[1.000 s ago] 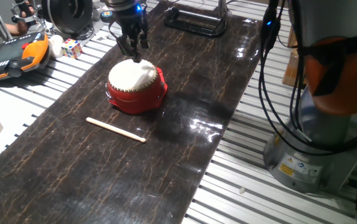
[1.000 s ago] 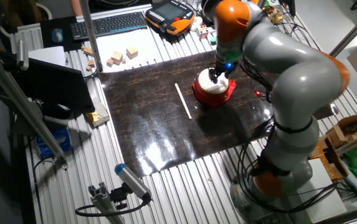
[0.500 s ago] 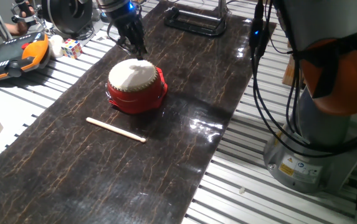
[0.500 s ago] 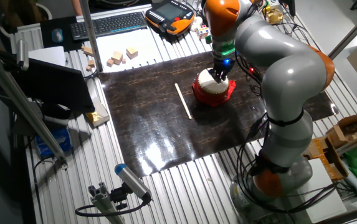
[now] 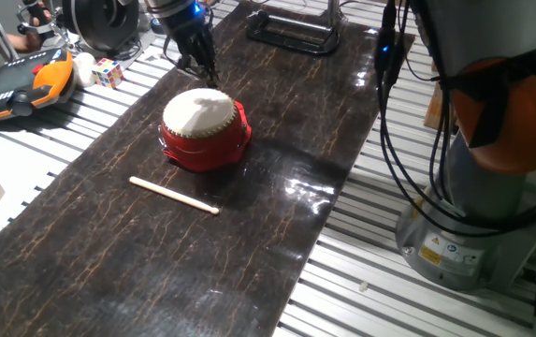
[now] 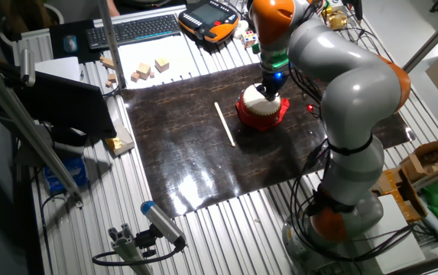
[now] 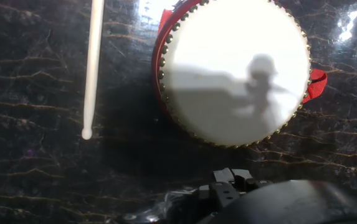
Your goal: Play the drum
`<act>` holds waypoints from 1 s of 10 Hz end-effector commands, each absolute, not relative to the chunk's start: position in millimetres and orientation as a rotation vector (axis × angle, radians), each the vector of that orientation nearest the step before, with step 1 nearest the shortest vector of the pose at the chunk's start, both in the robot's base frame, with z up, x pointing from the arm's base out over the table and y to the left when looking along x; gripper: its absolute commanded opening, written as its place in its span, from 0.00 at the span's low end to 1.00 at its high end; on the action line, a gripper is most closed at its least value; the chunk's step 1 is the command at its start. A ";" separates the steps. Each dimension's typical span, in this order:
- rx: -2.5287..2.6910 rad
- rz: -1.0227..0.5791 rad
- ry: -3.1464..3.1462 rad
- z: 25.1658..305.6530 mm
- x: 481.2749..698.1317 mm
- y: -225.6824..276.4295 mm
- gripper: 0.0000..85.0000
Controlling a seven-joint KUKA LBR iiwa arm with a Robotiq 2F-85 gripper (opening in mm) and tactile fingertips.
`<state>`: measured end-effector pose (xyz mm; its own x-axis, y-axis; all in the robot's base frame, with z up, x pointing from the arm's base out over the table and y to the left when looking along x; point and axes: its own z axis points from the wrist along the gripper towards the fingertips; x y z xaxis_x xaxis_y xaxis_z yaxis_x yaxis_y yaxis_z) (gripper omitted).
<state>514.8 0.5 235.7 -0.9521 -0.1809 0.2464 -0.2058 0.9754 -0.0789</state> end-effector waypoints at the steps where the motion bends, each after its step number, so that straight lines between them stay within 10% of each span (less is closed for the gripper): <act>1: 0.283 0.152 -2.884 235.8 514.8 0.5 0.01; 10: 0.145 0.050 -2.929 235.8 514.7 0.4 0.01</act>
